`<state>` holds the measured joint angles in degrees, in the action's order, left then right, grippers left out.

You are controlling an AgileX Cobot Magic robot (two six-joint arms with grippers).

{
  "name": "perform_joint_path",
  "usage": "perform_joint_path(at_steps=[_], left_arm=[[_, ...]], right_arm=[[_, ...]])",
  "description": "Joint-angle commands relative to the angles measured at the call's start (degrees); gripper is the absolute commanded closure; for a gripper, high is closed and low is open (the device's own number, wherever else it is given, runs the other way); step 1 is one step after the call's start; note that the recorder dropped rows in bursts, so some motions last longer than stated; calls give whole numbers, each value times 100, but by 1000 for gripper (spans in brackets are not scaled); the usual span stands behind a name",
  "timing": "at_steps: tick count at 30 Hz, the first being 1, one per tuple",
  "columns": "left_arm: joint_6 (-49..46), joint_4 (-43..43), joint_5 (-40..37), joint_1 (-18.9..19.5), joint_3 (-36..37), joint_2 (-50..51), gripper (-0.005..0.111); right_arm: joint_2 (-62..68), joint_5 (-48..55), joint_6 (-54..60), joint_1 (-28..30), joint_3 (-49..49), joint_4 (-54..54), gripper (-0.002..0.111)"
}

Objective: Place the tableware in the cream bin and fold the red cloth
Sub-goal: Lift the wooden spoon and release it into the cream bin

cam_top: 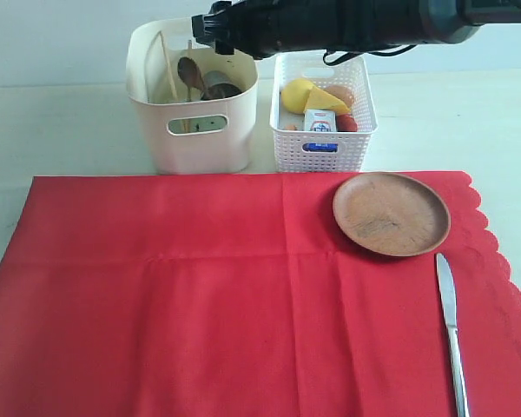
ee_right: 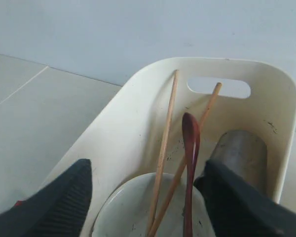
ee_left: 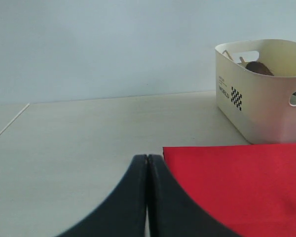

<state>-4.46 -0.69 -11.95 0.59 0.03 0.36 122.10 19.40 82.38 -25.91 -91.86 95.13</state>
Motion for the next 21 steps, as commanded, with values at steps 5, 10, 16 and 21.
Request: perform_joint_path(at_steps=[5, 10, 16, 21], left_arm=[[28, -20, 41, 6, -3, -36, 107], [28, -20, 41, 6, -3, -36, 107], [28, -20, 41, 6, -3, -36, 107], [28, -20, 41, 6, -3, -36, 107]], right_arm=[[-113, 215, -500, -3, -54, -1152, 40], [-613, 511, -3448, 57, -54, -4359, 82], [-1412, 1555, -5729, 69, 340, -6942, 108], [-2290, 711, -5652, 99, 1951, -7129, 108]])
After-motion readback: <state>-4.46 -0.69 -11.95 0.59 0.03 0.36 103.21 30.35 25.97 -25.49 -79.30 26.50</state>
